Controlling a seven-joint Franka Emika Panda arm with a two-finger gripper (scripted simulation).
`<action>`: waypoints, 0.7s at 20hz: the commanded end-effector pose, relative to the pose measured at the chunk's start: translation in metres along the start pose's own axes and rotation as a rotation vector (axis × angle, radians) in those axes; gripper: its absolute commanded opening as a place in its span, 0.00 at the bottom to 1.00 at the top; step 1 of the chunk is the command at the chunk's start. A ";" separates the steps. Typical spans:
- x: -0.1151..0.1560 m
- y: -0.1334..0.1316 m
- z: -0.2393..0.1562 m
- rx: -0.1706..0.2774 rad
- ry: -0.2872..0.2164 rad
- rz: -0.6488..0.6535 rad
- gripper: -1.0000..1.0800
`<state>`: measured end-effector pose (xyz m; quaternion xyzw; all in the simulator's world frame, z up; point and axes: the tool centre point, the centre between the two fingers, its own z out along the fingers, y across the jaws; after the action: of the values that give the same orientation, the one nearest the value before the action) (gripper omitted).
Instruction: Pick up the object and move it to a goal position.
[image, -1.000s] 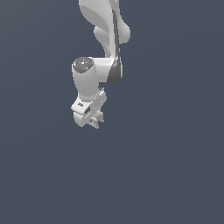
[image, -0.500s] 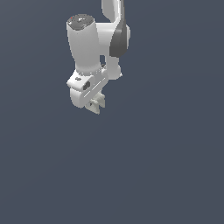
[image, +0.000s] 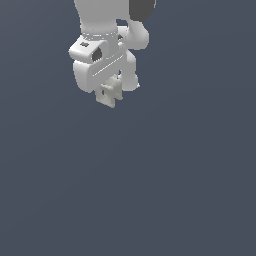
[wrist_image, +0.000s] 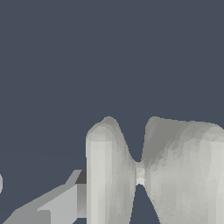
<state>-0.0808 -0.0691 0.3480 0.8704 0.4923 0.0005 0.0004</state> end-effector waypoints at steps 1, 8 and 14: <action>0.000 -0.005 -0.027 0.001 0.000 0.000 0.00; 0.002 -0.014 -0.087 0.001 0.000 0.001 0.00; 0.003 -0.017 -0.118 0.001 0.000 0.001 0.00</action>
<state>-0.0930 -0.0581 0.4593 0.8706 0.4920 0.0005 0.0004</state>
